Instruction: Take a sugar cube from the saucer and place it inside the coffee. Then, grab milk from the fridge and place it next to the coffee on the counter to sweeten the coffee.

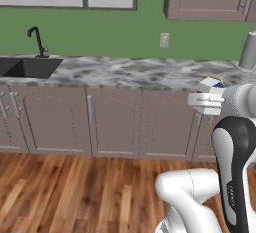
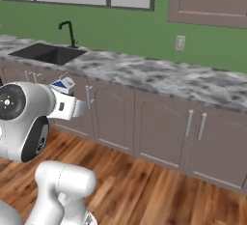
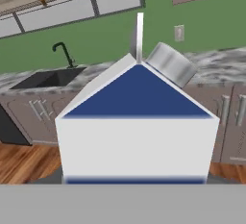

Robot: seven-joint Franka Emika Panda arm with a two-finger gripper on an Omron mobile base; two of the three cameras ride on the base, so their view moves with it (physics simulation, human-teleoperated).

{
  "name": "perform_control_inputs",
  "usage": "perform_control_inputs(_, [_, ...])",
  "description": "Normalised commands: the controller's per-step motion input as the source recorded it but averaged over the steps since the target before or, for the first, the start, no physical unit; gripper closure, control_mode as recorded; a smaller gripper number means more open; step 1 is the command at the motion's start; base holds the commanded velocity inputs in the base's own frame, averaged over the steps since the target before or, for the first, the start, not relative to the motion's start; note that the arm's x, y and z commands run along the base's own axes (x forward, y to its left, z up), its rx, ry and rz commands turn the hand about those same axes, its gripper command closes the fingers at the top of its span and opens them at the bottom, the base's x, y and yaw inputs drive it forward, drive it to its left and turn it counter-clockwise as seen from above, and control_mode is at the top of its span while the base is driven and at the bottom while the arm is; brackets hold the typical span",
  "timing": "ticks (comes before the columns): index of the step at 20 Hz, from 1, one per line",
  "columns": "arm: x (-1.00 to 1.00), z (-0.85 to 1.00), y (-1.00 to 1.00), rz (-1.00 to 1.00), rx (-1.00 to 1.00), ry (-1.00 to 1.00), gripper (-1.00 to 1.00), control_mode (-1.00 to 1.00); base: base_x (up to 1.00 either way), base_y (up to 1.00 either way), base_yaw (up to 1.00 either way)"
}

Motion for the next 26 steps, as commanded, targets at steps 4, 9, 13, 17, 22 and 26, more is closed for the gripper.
perform_control_inputs(4, [0.00, 0.00, 0.00, 0.00, 0.00, 0.00, 1.00, 1.00, 1.00, 0.00, 0.17])
perform_control_inputs(9, [0.00, 0.00, 0.00, 0.00, 0.00, 0.00, 1.00, 1.00, 1.00, 0.09, 0.19])
perform_control_inputs(13, [0.00, 0.00, 0.00, 0.00, 0.00, 0.00, 1.00, 1.00, 1.00, 0.55, 0.18])
perform_control_inputs(17, [0.00, 0.00, 0.00, 0.00, 0.00, 0.00, 1.00, 1.00, 1.00, 0.96, 0.20])
perform_control_inputs(22, [0.00, 0.00, 0.00, 0.00, 0.00, 0.00, 1.00, 1.00, 1.00, 1.00, 0.18])
perform_control_inputs(26, [0.00, 0.00, 0.00, 0.00, 0.00, 0.00, 1.00, 1.00, 1.00, 1.00, 0.14])
